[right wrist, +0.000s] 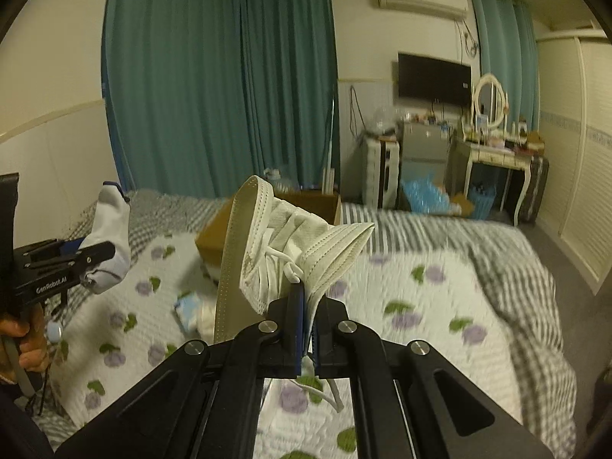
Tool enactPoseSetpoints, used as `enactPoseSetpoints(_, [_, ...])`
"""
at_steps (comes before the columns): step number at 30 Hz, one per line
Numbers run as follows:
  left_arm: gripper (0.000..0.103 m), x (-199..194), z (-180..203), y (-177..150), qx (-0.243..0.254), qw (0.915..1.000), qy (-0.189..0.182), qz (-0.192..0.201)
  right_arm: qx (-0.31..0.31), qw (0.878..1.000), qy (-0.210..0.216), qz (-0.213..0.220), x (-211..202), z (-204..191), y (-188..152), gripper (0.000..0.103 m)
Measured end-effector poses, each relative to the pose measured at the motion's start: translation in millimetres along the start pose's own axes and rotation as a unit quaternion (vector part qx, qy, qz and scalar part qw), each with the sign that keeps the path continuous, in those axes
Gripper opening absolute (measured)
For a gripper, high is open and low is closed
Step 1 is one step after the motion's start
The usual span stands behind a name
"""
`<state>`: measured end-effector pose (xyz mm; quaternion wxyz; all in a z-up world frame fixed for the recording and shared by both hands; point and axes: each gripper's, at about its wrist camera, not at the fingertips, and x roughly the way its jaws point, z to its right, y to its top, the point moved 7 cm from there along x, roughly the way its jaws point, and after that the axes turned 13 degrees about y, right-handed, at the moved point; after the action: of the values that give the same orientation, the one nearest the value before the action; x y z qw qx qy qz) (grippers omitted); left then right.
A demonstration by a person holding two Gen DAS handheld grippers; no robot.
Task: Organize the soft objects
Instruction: 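Carry the sock and mask up and over to the cardboard box with both tools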
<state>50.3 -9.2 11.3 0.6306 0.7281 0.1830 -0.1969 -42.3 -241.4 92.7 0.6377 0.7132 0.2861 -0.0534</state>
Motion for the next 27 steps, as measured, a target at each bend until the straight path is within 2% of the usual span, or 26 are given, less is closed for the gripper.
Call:
enactPoseSetpoints(8, [0.033,-19,1,40,0.001,0.9979,-0.002,0.064,-0.053,0.998,-0.006,0.038,-1,-12,55,0.003])
enactPoseSetpoints(11, [0.033,-16,1,53,-0.002,0.9974,-0.008,0.072,-0.064,0.997,-0.002,0.049,7,-15,71,0.003])
enactPoseSetpoints(18, [0.033,9,11,85,-0.008,0.9962,-0.016,0.085,-0.100,0.993,-0.002,0.066,40,-18,106,0.003])
enactPoseSetpoints(24, [0.034,41,23,112,0.021,0.9950,-0.014,0.097,-0.128,0.990,-0.003,0.064,82,-14,127,0.003])
enactPoseSetpoints(27, [0.034,62,26,123,0.023,0.9956,-0.014,0.090,-0.133,0.990,-0.004,0.057,108,-7,130,0.003])
